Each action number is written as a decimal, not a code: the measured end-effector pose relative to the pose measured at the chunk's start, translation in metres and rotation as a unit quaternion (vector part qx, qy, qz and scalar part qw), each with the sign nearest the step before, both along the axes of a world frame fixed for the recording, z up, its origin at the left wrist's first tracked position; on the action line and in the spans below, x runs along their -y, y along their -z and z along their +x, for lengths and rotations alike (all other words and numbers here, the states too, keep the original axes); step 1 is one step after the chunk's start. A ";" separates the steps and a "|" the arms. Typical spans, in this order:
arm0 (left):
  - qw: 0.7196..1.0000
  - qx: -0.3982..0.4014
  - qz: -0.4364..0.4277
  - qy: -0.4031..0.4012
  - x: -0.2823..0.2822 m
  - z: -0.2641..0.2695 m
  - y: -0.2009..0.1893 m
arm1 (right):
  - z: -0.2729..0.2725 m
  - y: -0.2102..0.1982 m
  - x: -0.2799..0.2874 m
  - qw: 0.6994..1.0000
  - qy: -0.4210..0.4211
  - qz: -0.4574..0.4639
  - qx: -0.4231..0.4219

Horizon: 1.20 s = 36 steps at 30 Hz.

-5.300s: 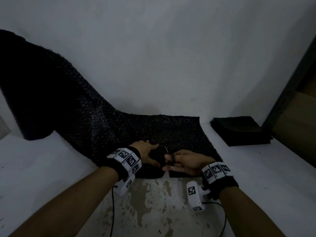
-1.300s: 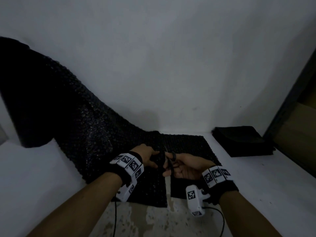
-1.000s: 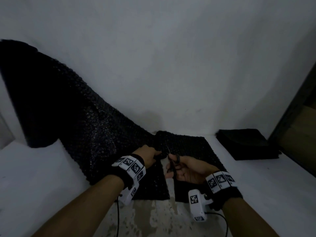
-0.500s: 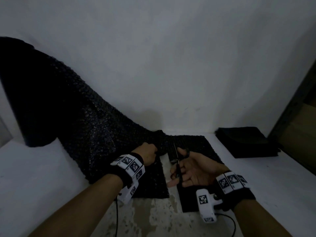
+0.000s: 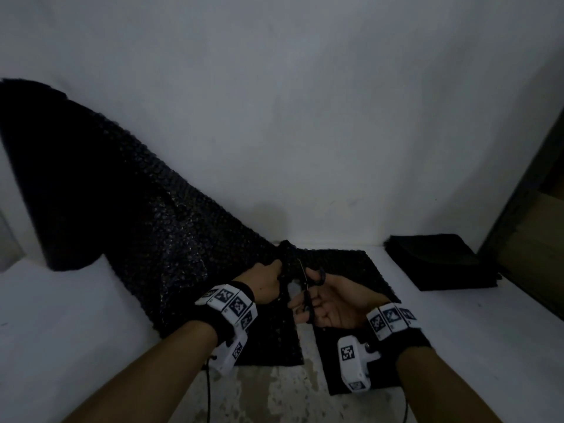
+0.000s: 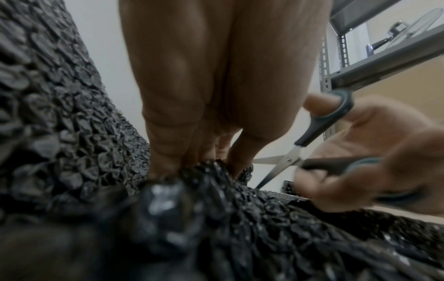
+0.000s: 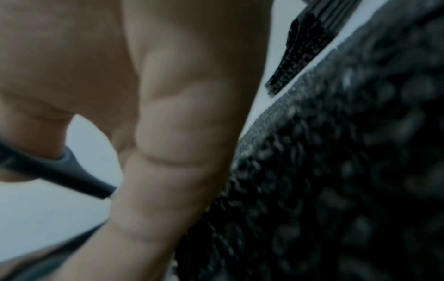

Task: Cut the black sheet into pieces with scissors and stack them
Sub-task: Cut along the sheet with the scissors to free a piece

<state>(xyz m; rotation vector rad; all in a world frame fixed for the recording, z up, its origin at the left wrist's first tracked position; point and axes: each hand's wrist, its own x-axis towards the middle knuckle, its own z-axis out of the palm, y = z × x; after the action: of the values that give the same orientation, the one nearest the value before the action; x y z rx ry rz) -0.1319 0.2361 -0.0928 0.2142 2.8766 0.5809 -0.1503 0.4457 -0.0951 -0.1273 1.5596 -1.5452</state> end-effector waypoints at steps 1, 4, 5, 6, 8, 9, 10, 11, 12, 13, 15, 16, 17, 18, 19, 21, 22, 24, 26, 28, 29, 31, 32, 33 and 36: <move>1.000 0.001 0.002 0.002 0.000 0.000 0.000 | -0.002 0.004 0.001 1.000 0.010 -0.007 0.002; 1.000 0.002 0.012 0.012 0.000 0.001 0.000 | -0.008 0.013 0.003 0.999 0.050 -0.021 -0.007; 1.000 0.003 0.015 0.015 0.000 0.001 0.000 | -0.009 0.014 0.002 0.998 0.063 -0.026 -0.005; 1.000 0.003 0.017 0.017 0.000 0.001 0.000 | -0.011 0.016 0.001 0.997 0.076 -0.029 -0.003; 1.000 0.001 0.017 0.021 0.001 0.002 0.001 | -0.014 0.015 0.001 0.995 0.096 -0.030 -0.006; 1.000 0.001 0.015 0.024 0.001 0.003 0.002 | -0.015 0.015 0.000 0.995 0.097 -0.025 -0.008; 1.000 0.003 0.013 0.027 0.001 0.004 0.003 | -0.018 0.015 -0.001 0.996 0.091 -0.013 -0.013; 0.999 0.006 0.008 0.031 0.001 0.005 0.003 | -0.020 0.014 0.000 0.996 0.081 0.004 -0.026; 0.999 0.010 0.003 0.034 0.000 0.006 0.002 | -0.023 0.015 0.000 0.996 0.073 0.026 -0.046; 0.999 0.014 0.000 0.036 0.000 0.008 0.002 | -0.024 0.014 0.000 0.996 0.065 0.040 -0.055; 0.999 0.020 0.000 0.036 -0.001 0.009 0.001 | -0.027 0.013 0.001 0.995 0.053 0.053 -0.058; 0.999 0.023 -0.003 0.034 -0.001 0.010 -0.001 | -0.029 0.014 0.001 0.995 0.049 0.055 -0.066; 0.999 0.025 -0.010 0.031 -0.001 0.011 -0.002 | -0.028 0.012 0.002 0.995 0.048 0.055 -0.071; 0.999 0.023 -0.022 0.028 -0.002 0.012 -0.003 | -0.030 0.013 0.001 0.995 0.048 0.052 -0.073; 0.999 0.018 -0.041 0.021 -0.002 0.013 -0.005 | -0.029 0.012 0.001 0.995 0.052 0.047 -0.073; 0.995 -0.002 -0.100 -0.001 -0.005 0.014 -0.009 | -0.030 0.016 -0.002 0.995 0.058 0.028 -0.071; 0.991 -0.019 -0.130 -0.014 -0.007 0.013 -0.010 | -0.030 0.017 -0.003 0.996 0.060 0.019 -0.067; 0.983 -0.064 -0.169 -0.039 -0.013 0.005 -0.012 | -0.030 0.018 -0.003 0.996 0.063 0.009 -0.057; 0.977 -0.116 -0.173 -0.054 -0.017 -0.007 -0.012 | -0.032 0.022 -0.004 0.997 0.064 0.007 -0.047; 0.982 -0.118 -0.140 -0.035 -0.017 -0.021 -0.006 | -0.036 0.026 -0.006 0.998 0.057 0.000 -0.038; 0.987 -0.091 -0.129 -0.011 -0.015 -0.027 -0.001 | -0.037 0.028 -0.008 0.998 0.055 -0.001 -0.038; 0.990 -0.021 -0.135 0.027 -0.010 -0.034 0.007 | -0.037 0.028 -0.010 0.998 0.058 -0.005 -0.032; 0.989 0.005 -0.145 0.031 -0.008 -0.035 0.010 | -0.036 0.027 -0.010 0.998 0.055 -0.008 -0.032; 0.988 0.019 -0.151 0.028 -0.006 -0.036 0.012 | -0.035 0.026 -0.010 0.998 0.049 -0.009 -0.035; 0.985 0.029 -0.168 0.013 -0.004 -0.035 0.013 | -0.033 0.022 -0.010 0.998 0.044 -0.015 -0.037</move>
<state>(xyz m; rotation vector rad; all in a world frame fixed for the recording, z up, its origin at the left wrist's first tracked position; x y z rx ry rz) -0.1667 0.2403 -0.1057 0.1785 2.8512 0.0891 -0.1833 0.4556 -0.1170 -0.1362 1.6183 -1.6495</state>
